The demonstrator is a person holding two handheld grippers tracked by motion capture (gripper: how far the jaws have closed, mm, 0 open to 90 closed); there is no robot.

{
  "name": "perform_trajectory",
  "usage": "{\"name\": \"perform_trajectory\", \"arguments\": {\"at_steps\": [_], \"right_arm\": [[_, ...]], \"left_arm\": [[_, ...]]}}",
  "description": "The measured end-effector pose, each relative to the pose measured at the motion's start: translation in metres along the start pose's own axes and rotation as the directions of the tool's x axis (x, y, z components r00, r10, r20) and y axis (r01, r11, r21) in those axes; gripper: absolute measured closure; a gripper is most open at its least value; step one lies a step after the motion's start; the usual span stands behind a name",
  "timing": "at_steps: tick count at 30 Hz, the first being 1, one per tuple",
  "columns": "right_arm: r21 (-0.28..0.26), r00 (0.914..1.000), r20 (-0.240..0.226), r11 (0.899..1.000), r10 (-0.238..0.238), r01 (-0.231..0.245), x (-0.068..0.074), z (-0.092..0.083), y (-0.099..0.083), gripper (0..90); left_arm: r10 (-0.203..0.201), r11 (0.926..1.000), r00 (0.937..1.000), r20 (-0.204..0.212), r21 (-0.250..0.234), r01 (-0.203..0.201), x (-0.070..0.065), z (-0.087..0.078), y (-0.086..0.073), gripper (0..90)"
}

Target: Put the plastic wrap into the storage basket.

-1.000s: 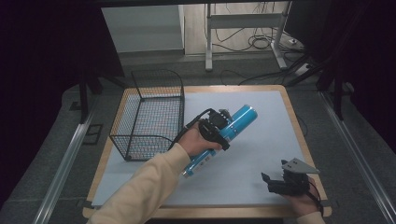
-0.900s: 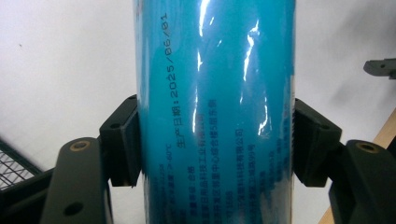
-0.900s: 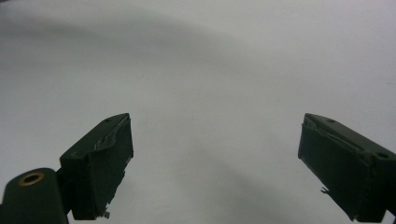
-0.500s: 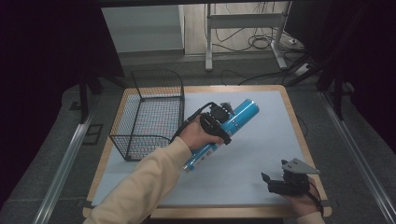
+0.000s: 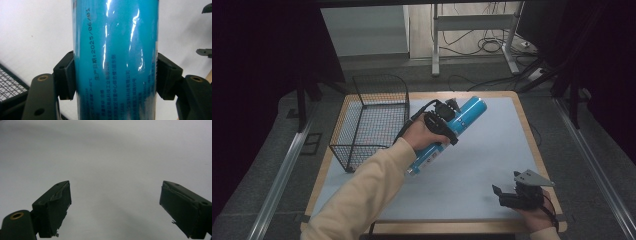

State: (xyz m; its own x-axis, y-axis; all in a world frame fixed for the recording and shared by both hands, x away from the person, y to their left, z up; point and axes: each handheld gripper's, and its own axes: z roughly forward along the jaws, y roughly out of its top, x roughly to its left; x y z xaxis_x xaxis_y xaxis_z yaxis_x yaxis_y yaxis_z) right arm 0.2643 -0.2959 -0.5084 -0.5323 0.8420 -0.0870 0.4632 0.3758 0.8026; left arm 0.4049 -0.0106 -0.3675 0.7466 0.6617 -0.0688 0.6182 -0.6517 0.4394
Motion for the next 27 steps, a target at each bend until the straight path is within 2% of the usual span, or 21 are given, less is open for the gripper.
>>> {"name": "perform_trajectory", "arguments": {"at_steps": [6,14,16,27], "right_arm": [[-0.002,1.0000,0.001,1.000,0.002,-0.002,-0.001,0.000,0.000,10.8],[0.002,1.0000,0.000,1.000,0.000,0.000,-0.001,0.000,0.000,10.9],[0.001,1.0000,-0.001,1.000,0.005,-0.005,-0.002,0.000,0.000,10.8],[0.006,1.0000,0.001,1.000,0.002,-0.002,-0.002,0.000,-0.001,10.9]], "left_arm": [[0.012,0.9999,0.9994,-0.032,0.011,-0.012,0.007,-0.011,0.011,31.7],[0.000,1.0000,0.9992,-0.041,0.002,0.000,0.018,-0.020,0.019,31.7],[0.007,1.0000,0.9991,-0.042,-0.002,-0.007,0.020,-0.023,0.020,31.6],[0.003,0.9998,0.9989,-0.048,-0.017,-0.004,0.024,-0.033,0.026,31.7]]}}
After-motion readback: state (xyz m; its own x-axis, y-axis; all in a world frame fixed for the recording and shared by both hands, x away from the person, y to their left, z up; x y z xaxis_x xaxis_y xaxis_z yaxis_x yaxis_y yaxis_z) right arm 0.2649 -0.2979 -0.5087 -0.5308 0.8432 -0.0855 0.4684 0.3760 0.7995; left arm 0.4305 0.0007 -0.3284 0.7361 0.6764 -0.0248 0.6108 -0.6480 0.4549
